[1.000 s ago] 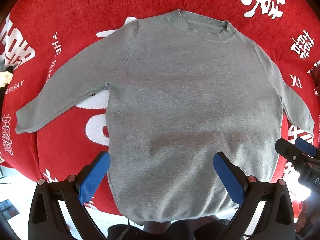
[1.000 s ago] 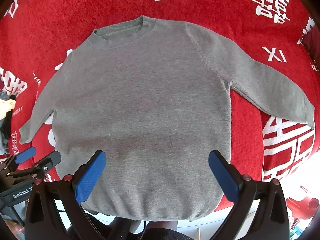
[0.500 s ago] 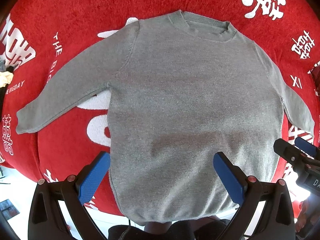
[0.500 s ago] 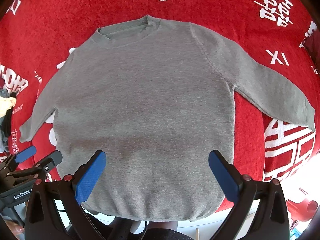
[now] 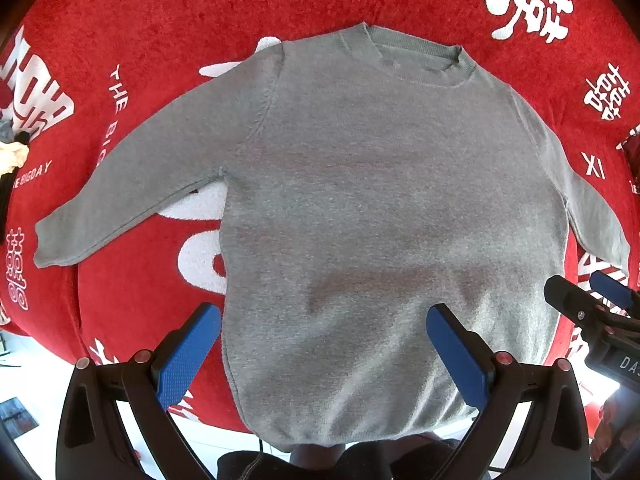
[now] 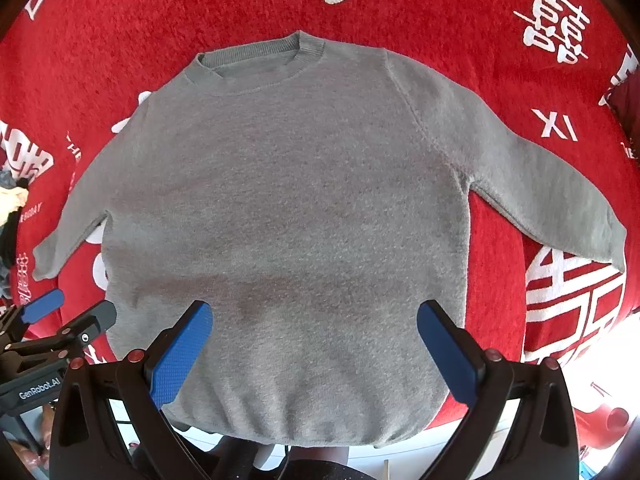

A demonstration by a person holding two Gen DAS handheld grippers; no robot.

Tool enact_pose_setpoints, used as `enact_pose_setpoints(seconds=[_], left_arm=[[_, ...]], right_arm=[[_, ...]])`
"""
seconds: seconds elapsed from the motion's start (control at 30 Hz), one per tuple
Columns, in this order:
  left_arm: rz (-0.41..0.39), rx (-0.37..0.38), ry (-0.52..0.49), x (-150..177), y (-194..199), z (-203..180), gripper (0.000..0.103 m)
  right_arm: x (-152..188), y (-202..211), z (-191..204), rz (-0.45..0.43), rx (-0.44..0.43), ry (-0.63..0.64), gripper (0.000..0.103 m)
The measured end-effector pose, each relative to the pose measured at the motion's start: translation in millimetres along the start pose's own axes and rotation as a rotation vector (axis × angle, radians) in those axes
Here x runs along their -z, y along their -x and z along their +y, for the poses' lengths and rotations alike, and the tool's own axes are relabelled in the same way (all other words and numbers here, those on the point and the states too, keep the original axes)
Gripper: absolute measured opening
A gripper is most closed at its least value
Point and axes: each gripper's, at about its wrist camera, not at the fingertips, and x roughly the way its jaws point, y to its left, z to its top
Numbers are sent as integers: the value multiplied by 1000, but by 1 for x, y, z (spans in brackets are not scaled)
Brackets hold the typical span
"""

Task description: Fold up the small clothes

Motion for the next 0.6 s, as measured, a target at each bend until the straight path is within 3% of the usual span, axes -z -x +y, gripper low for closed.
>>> enact_pose_setpoints(seconds=[0.6], left_arm=[[-2,-14,15,2,1,-1,103]], right_arm=[[0,-4,-1,0,9,26,102]])
